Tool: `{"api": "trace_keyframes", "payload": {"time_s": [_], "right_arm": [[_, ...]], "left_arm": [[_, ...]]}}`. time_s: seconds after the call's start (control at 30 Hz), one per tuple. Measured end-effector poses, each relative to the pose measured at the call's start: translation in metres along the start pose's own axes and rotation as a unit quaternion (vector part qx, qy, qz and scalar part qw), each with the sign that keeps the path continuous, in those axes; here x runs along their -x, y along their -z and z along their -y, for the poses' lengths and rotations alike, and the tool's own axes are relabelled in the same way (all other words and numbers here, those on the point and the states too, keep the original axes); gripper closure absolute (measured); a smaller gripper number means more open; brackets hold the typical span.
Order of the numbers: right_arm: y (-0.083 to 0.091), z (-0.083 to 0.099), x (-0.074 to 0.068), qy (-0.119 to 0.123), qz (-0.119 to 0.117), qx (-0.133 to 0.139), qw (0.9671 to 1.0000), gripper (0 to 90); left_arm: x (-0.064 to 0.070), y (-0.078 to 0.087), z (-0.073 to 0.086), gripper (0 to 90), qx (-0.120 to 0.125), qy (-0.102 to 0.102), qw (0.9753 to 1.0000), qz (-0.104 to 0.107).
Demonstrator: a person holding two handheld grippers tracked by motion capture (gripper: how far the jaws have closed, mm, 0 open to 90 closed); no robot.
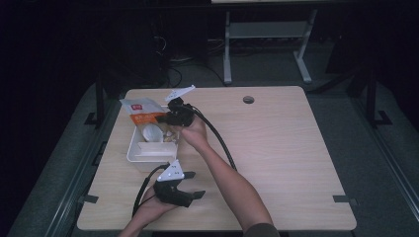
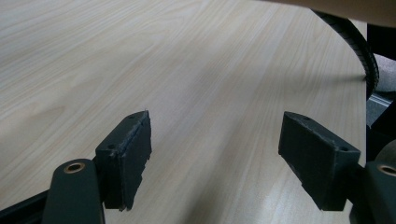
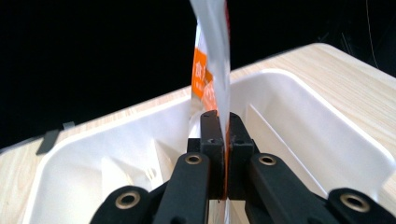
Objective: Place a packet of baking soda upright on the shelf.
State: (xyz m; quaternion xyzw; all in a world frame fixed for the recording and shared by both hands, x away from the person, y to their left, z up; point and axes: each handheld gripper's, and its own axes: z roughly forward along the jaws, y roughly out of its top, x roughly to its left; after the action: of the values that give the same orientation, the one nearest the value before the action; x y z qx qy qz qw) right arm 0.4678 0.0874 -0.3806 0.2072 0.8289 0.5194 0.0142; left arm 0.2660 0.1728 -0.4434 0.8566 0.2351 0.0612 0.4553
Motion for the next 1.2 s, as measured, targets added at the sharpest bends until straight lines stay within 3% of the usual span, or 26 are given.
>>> {"api": "trace_keyframes", "payload": {"time_s": [0.27, 0.33, 0.37, 0.5, 0.63, 0.7, 0.77, 0.83, 1.2], "right_arm": [[0.003, 0.001, 0.0, 0.006, -0.002, -0.023, 0.9997, 87.4], [0.003, 0.002, 0.001, 0.007, -0.005, -0.033, 0.9994, 81.6], [0.002, 0.004, 0.002, 0.008, -0.01, -0.055, 0.9984, 77.7], [0.003, 0.007, 0.001, 0.016, -0.01, -0.07, 0.9974, 75.9], [0.001, 0.01, 0.002, 0.014, -0.02, -0.083, 0.9962, 79.9], [-0.004, 0.014, 0.0, 0.03, -0.013, -0.106, 0.9938, 83.3], [-0.005, 0.016, -0.001, 0.033, -0.009, -0.106, 0.9937, 85.4], [-0.005, 0.02, 0.002, 0.02, -0.015, -0.104, 0.9942, 88.2], [-0.009, 0.029, 0.004, 0.019, -0.007, -0.116, 0.9931, 86.8]], "left_arm": [[0.001, -0.001, 0.0, 25.0, 0.0, 0.0, 1.0, 0.001], [0.0, -0.001, 0.0, 25.0, 0.0, 0.0, 1.0, 0.001], [0.0, 0.0, 0.0, 25.0, 0.001, 0.0, 1.0, 0.0], [0.0, 0.0, 0.0, 25.0, 0.001, 0.002, 1.0, 0.0], [0.001, -0.001, 0.0, 25.0, 0.0, 0.001, 1.0, 0.001], [0.001, -0.001, 0.0, 25.1, 0.0, 0.001, 1.0, 0.001], [0.0, -0.001, 0.0, 25.0, -0.001, 0.001, 1.0, 0.0], [0.0, -0.001, 0.0, 25.0, -0.001, 0.002, 1.0, 0.001], [0.001, -0.001, 0.0, 25.0, 0.0, 0.001, 1.0, 0.001]]}}
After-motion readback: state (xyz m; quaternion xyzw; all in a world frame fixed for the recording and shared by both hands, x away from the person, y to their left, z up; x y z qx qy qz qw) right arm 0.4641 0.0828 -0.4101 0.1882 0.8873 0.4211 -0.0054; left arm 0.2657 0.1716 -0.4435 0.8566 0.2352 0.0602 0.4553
